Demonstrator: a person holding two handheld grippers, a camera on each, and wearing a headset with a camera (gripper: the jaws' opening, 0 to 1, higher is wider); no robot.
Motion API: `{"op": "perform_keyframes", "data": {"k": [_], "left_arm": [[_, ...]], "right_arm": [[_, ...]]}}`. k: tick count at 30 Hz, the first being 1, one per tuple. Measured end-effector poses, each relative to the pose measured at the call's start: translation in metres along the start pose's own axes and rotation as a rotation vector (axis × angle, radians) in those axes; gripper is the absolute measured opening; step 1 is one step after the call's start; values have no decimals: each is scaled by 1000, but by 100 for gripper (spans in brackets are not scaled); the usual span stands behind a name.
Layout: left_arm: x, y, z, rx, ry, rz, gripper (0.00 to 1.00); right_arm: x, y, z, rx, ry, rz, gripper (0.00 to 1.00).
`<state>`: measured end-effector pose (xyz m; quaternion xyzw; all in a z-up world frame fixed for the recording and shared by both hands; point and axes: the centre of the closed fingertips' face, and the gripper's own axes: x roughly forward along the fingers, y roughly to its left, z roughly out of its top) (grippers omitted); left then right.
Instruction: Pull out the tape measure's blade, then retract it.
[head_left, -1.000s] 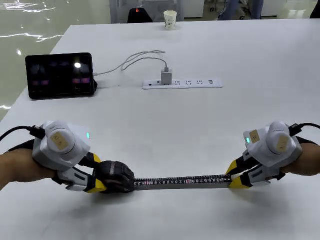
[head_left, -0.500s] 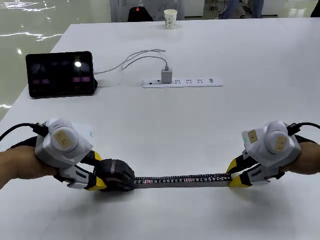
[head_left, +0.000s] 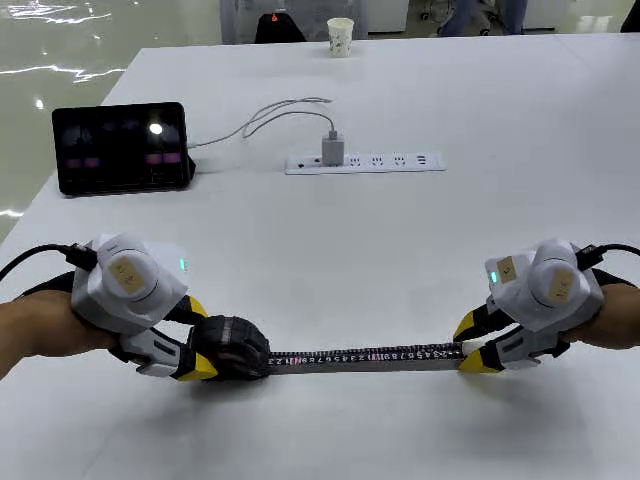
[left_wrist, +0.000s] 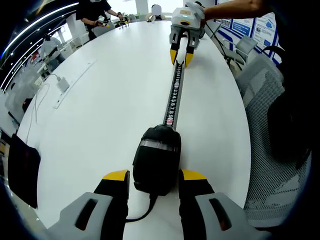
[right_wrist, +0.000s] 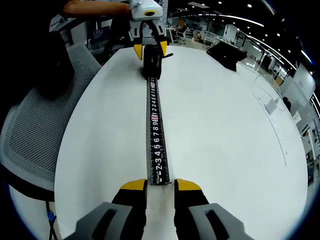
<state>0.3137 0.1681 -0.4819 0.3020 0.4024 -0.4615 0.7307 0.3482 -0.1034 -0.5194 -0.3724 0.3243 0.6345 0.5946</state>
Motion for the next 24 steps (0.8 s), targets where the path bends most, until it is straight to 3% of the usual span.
{"op": "perform_keyframes", "data": {"k": [14, 24], "left_arm": [[-6, -6, -6, -87, -24, 20, 50], [-13, -12, -9, -170, -67, 48, 61]], "right_arm": [[-8, 6, 0, 59, -20, -36, 29], [-16, 13, 1, 103, -42, -66, 37]]}}
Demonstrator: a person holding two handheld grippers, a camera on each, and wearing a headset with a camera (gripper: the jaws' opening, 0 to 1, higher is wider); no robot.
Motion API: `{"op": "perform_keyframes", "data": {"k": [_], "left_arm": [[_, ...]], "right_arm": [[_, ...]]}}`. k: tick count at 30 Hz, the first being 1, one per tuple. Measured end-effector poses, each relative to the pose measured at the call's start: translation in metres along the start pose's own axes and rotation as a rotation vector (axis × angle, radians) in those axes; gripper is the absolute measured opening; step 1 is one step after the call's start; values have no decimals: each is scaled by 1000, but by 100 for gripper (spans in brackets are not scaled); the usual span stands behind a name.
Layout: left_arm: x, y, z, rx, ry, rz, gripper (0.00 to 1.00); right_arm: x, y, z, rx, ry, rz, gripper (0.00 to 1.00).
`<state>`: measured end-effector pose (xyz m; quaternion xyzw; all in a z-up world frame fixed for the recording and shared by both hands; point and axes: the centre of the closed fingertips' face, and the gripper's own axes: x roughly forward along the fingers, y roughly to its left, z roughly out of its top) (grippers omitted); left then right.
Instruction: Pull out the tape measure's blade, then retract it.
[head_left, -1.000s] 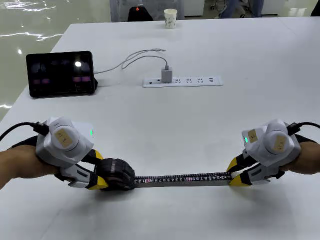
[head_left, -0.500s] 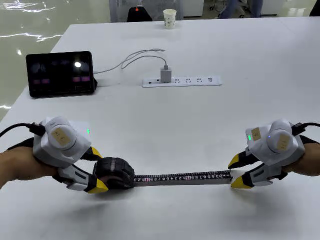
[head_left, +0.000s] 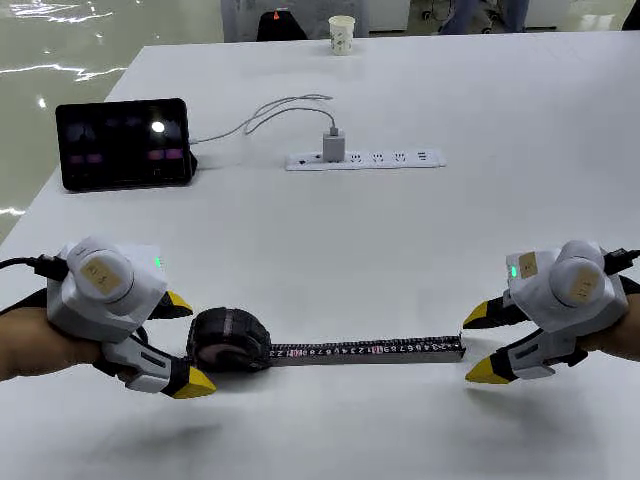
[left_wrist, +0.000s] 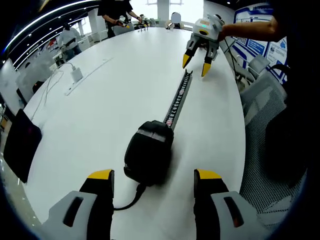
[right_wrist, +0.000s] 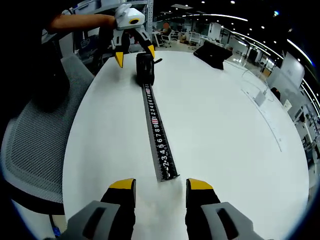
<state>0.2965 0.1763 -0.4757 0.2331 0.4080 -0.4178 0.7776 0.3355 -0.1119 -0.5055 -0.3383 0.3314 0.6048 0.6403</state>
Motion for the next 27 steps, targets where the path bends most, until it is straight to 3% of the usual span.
{"op": "perform_keyframes", "data": {"k": [13, 18, 27], "left_arm": [[-7, -15, 1, -84, -61, 27, 71], [-12, -19, 2, -133, -98, 53, 75], [-17, -36, 2, -218, -160, 89, 80]], "right_arm": [[-10, 14, 0, 33, -27, -39, 48], [-13, 20, 3, 76, -59, -55, 53], [-17, 35, 10, 142, -105, -91, 61]]}}
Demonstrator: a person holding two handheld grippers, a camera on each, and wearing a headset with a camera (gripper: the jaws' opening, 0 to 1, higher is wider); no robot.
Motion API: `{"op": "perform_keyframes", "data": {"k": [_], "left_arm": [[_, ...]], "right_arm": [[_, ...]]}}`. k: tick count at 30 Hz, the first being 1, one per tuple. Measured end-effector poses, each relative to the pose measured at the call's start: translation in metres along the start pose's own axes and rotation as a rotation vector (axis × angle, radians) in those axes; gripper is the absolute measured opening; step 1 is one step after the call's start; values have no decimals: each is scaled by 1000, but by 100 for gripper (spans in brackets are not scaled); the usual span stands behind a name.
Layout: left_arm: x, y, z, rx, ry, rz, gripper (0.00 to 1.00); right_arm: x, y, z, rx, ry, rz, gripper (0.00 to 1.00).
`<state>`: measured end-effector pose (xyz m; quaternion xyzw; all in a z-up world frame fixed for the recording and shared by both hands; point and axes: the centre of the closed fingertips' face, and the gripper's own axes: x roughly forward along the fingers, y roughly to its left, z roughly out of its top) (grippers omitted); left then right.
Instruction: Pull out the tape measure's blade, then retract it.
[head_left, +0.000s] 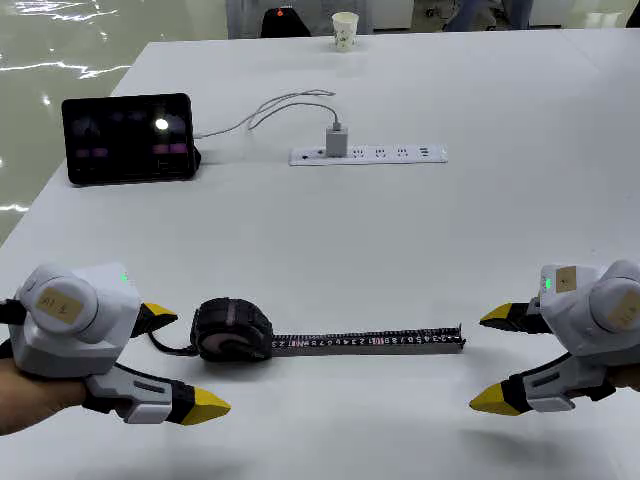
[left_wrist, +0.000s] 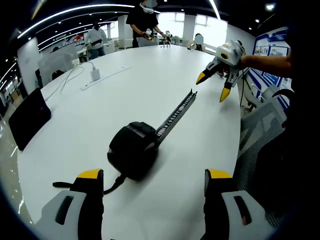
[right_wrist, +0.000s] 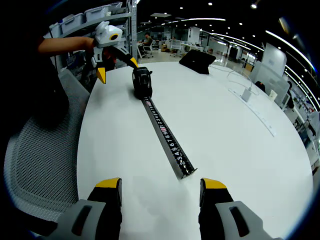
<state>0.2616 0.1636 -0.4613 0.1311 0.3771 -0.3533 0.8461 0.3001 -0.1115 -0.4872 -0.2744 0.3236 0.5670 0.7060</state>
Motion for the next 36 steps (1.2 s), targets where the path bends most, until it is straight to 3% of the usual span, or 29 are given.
{"op": "perform_keyframes", "data": {"k": [11, 17, 24, 36], "left_arm": [[-6, -10, 6, -86, -62, 59, 87], [-10, -12, 8, -132, -95, 116, 90], [-15, -23, 13, -172, -130, 150, 93], [-19, -27, 18, -247, -171, 224, 96]], "right_arm": [[-1, 9, 9, 110, -59, -73, 72], [-5, 15, 14, 170, -81, -114, 78], [-12, 15, 25, 249, -124, -173, 84], [-16, 29, 37, 320, -145, -209, 92]]}}
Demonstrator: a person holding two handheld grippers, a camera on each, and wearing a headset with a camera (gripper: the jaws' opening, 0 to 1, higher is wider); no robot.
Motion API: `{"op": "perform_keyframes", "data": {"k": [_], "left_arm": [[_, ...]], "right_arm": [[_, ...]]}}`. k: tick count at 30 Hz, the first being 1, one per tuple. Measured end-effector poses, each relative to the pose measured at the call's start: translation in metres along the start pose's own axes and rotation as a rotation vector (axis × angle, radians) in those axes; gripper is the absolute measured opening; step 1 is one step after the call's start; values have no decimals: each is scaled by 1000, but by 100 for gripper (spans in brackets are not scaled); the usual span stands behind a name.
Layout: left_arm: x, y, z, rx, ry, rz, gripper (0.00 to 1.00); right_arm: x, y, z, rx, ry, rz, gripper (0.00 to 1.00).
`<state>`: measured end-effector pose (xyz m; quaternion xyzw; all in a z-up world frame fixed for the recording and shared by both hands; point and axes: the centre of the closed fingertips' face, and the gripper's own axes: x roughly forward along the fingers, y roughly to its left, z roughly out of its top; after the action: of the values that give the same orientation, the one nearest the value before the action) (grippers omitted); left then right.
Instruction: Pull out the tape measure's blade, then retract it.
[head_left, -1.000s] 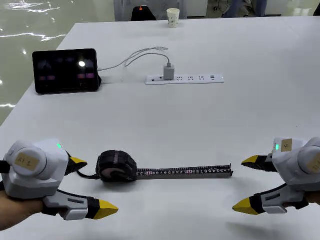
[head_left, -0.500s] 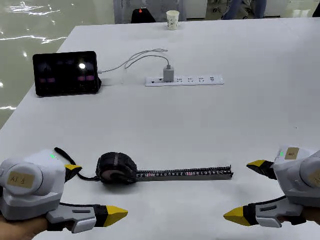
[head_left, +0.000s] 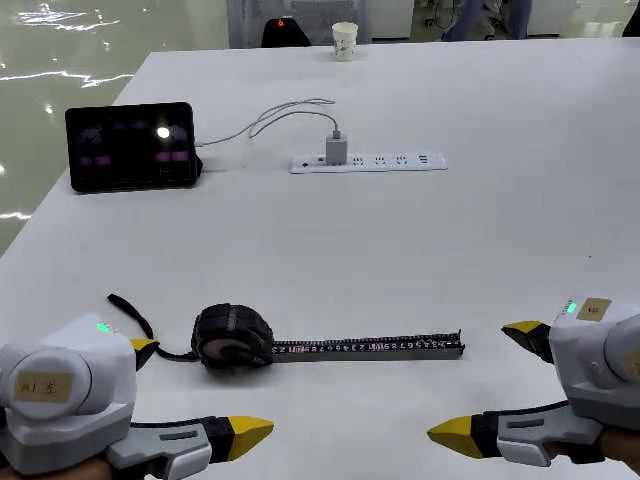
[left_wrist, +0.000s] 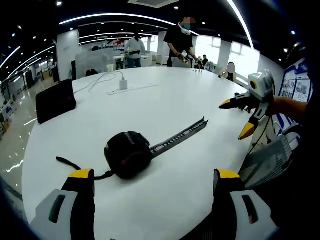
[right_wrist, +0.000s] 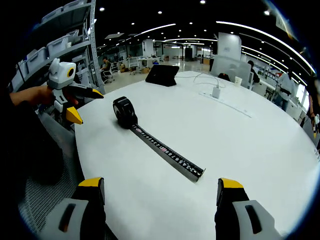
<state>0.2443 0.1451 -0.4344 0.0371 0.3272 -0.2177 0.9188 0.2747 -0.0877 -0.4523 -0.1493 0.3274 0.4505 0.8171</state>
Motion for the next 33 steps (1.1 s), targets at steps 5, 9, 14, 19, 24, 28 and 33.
{"op": "perform_keyframes", "data": {"k": [5, 9, 14, 19, 24, 28, 33], "left_arm": [[-4, -3, 0, -13, -9, 29, 97], [-5, -6, 1, -24, -12, 37, 98], [-5, -10, 3, -40, -13, 45, 99], [-6, -12, 8, -60, -26, 71, 99], [-7, -15, 7, -79, -21, 74, 99], [-7, -18, 6, -61, -15, 79, 99], [-7, -20, 6, -73, -24, 83, 99]], "right_arm": [[0, 11, 2, 49, -17, -9, 95], [-2, 18, 7, 73, -35, -19, 98], [-5, 21, 13, 99, -50, -44, 99], [-6, 21, 14, 126, -50, -64, 99], [-10, 24, 20, 158, -68, -73, 99], [-10, 27, 22, 161, -73, -67, 99], [-11, 29, 24, 170, -79, -66, 99]]}}
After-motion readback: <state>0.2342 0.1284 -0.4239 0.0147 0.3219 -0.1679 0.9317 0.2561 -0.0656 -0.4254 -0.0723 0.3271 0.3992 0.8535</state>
